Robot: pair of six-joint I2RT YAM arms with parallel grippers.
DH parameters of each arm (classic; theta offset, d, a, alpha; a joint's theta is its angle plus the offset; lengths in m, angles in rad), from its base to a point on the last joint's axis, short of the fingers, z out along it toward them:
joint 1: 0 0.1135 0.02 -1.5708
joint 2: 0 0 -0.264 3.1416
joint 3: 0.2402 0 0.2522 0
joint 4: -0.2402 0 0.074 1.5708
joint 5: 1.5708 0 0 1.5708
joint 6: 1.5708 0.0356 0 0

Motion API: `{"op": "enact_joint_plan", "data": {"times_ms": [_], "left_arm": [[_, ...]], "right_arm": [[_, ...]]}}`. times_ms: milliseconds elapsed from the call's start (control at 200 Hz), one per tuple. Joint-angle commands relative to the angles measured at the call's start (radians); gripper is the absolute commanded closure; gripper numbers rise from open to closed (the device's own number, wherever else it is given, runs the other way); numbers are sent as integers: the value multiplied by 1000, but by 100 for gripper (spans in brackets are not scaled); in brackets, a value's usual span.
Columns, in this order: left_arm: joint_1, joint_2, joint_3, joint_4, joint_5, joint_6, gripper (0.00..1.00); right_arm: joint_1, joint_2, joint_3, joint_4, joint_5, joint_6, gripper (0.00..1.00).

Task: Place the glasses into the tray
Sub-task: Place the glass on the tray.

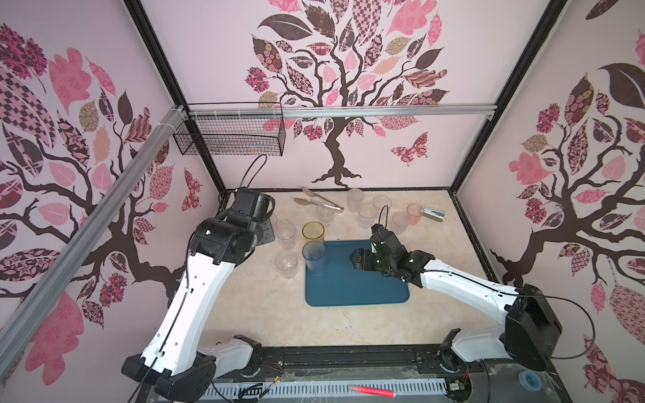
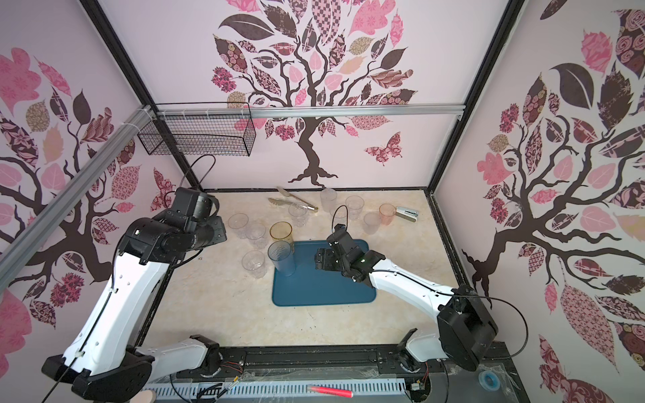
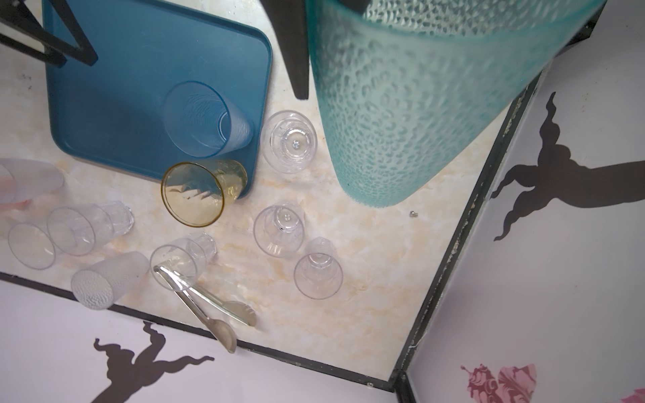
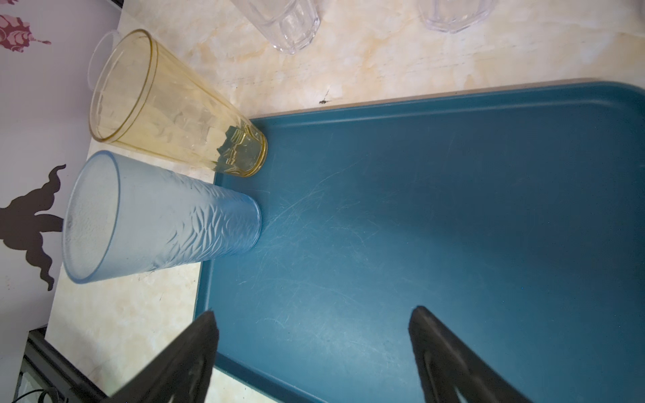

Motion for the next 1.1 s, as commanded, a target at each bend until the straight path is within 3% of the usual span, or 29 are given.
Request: {"op": "enact_joint_plan", "data": {"times_ms": [0,205,360,670,870,1095], "left_arm": [[-78,21,30,26,22,25,100],[-365,68,39,84,44,105,100],[-465,104,24,91,130,167,100],[-558,139,-179,159,333,187,100],[-558,171,-334,221,357,275,100],[-558,229,-426,270,283,335,100]], "right_arm": [[-24,-49,21,-28,25,-15,11],[-62,-52,10,-25,22,-12,11],[-88,-47,0,-25,8,-10,11],[-166,-72,-49,-17,-11,9,11],[-170,-57,-59,-6,-35,16,11],[-171,-54,-80,19,-53,37,12]]}}
